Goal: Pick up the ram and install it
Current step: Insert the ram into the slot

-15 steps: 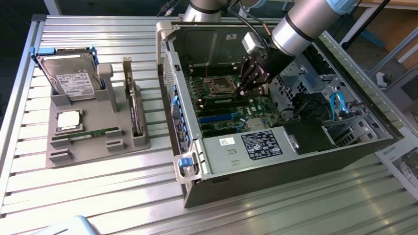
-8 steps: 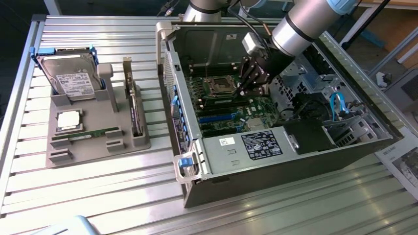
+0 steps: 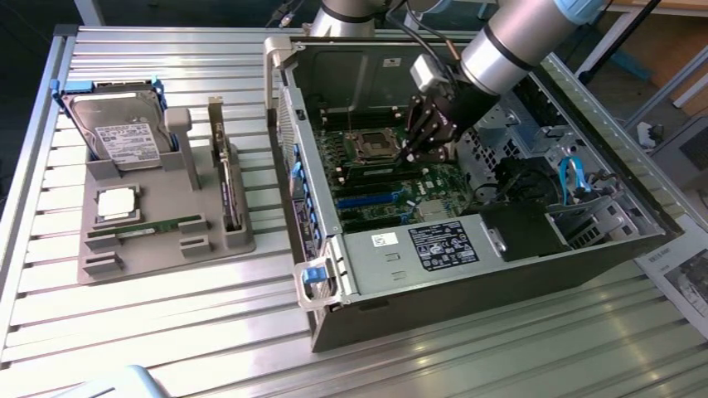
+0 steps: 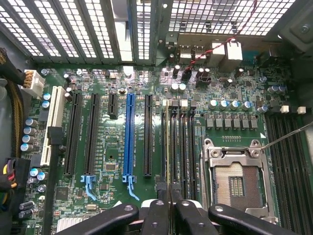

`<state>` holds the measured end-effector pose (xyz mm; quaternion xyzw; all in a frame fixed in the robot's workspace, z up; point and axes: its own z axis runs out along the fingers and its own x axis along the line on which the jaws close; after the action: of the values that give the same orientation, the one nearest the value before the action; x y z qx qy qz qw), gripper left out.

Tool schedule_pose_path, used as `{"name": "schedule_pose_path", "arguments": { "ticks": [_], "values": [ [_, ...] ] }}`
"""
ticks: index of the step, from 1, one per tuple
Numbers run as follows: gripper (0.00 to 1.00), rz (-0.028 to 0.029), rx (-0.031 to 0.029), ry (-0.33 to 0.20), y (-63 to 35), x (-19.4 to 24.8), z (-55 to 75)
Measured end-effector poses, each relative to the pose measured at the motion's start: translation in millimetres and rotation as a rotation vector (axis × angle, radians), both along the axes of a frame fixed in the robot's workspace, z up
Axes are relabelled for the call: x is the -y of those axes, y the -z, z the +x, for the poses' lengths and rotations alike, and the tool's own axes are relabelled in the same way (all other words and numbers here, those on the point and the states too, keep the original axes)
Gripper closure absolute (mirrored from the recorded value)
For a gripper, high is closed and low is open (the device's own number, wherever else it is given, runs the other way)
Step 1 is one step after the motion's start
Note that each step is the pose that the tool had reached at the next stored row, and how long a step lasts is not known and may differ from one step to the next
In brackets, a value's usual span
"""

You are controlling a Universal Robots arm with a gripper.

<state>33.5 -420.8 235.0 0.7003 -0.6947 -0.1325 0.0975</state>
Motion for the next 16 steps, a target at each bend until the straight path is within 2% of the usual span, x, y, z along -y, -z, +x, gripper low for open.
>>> {"name": "schedule_pose_path", "arguments": {
  "ticks": [9, 16],
  "values": [
    [0.88, 0.0000, 0.0004, 0.000, -0.1, 0.9, 0.0],
    [0.88, 0.0002, 0.0034, 0.000, 2.1, 0.8, 0.0]
  ]
}}
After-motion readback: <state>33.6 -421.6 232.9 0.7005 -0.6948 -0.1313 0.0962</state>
